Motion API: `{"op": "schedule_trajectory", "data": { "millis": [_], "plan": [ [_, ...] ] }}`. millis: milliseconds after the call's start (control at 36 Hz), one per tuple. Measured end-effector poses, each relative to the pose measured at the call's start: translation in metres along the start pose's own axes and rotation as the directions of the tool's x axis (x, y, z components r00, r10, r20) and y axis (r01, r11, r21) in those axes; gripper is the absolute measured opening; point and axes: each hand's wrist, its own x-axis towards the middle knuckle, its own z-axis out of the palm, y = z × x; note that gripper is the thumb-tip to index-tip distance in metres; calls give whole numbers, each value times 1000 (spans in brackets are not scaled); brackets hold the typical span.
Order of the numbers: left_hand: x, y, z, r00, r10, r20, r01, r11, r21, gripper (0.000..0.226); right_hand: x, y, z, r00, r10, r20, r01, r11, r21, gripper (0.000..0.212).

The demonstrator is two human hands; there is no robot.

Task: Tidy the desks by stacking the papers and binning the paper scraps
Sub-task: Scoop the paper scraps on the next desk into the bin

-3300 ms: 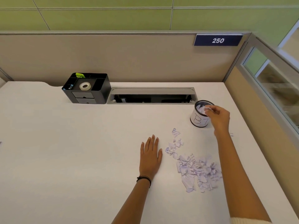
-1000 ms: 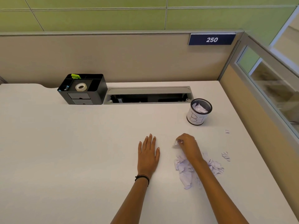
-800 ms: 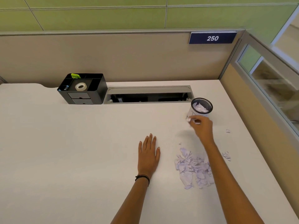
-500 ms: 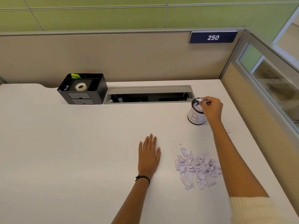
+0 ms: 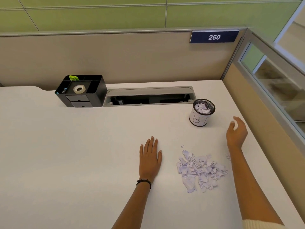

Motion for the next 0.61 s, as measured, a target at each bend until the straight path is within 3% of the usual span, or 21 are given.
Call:
{"op": "schedule_trajectory", "data": {
  "millis": [83, 139, 306, 472, 611],
  "plan": [
    [0, 1, -1, 1000, 1, 6, -1, 1000, 7, 51, -5, 26, -3, 975, 183, 123, -167, 977, -131, 44],
    [0, 1, -1, 1000, 1, 2, -1, 1000, 11, 51, -10, 34, 0, 949, 232, 212, -194, 963, -185, 49],
    [1, -1, 0, 1000, 8, 1, -8, 1000, 4, 52, -38, 26, 14, 875, 108, 472, 6, 972, -233, 53],
    [1, 0, 0, 1000, 8, 6, -8, 1000, -19, 54, -63, 2, 25, 750, 6, 661, 119, 982, -144, 49],
    [15, 17, -5, 998, -48, 36, 55, 976, -212, 70, -80, -10, 29, 624, -113, 773, 276, 958, -82, 46]
  ]
}}
